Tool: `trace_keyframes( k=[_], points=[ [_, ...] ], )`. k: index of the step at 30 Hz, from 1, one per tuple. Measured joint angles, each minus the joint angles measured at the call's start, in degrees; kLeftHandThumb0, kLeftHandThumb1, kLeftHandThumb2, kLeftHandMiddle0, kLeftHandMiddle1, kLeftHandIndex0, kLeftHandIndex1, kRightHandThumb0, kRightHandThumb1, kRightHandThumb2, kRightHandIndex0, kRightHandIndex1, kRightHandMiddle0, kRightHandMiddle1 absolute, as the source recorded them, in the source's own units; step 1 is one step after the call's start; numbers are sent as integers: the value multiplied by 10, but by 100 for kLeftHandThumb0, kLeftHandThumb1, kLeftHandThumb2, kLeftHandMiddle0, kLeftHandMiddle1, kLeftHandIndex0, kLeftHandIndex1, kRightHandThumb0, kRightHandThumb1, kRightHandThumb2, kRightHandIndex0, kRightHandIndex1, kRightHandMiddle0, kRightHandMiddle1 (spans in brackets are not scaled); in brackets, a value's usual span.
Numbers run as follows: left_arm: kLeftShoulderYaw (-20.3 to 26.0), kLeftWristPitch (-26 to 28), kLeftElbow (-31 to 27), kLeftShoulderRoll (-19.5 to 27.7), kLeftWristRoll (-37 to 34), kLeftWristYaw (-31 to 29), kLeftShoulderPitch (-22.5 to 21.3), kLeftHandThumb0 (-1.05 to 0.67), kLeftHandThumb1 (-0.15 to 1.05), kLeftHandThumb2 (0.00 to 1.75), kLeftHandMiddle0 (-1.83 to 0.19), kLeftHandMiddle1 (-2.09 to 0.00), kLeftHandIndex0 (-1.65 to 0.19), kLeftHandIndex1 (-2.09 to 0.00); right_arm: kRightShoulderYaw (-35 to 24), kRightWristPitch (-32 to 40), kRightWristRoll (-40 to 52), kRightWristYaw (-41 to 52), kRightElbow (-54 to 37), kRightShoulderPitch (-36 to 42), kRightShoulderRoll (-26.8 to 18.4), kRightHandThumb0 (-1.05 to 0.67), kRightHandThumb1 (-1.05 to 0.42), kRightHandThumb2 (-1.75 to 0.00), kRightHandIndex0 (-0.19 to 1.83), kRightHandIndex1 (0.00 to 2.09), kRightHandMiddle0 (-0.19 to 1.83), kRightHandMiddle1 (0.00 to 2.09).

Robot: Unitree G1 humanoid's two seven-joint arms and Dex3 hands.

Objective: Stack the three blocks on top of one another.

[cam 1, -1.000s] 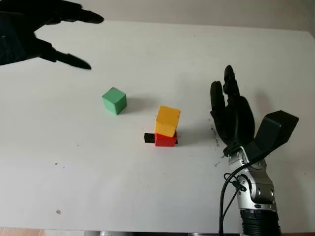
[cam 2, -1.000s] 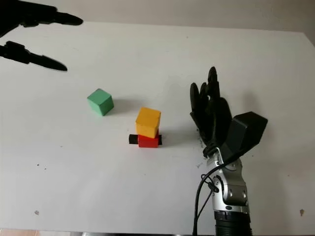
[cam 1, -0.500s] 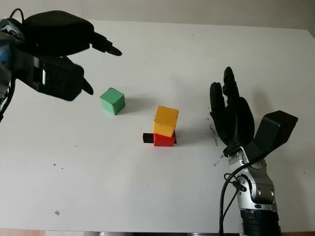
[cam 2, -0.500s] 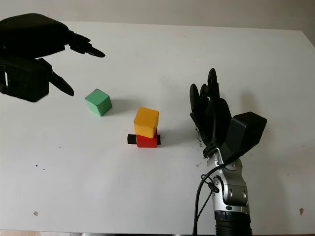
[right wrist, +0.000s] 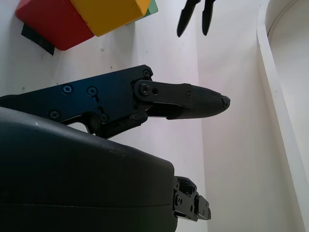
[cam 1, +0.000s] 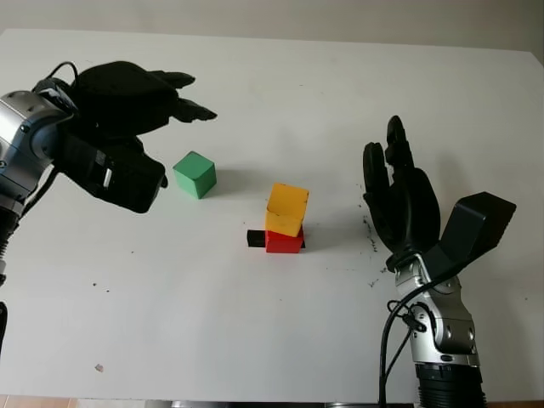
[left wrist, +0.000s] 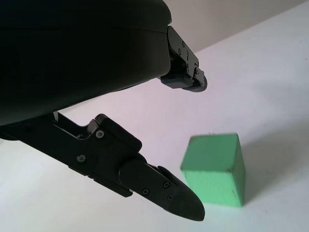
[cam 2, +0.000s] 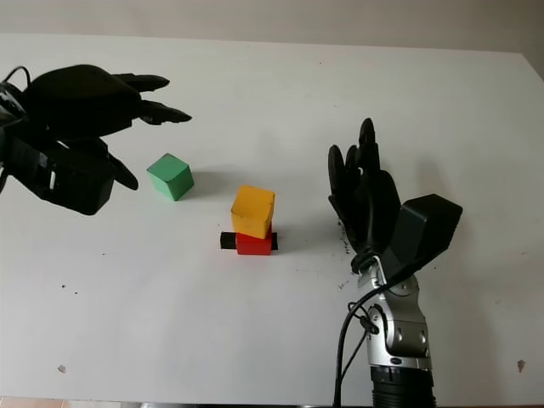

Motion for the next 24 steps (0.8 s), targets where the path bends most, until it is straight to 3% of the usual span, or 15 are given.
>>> trace_keyframes(
  k=[12, 24],
  points=[
    [-11, 25, -4, -30, -2, -18, 4, -70, 81, 5, 8, -6, -44, -9, 0, 0, 1, 0, -1, 3, 0, -61, -105, -44, -19, 0, -19, 0],
    [-24, -3, 25, -33, 25, 54, 5, -66, 80, 5, -2, -7, -58, -12, 0, 0, 1, -2, -4, 5, 1, -59, -105, -46, -19, 0, -19, 0]
  ],
)
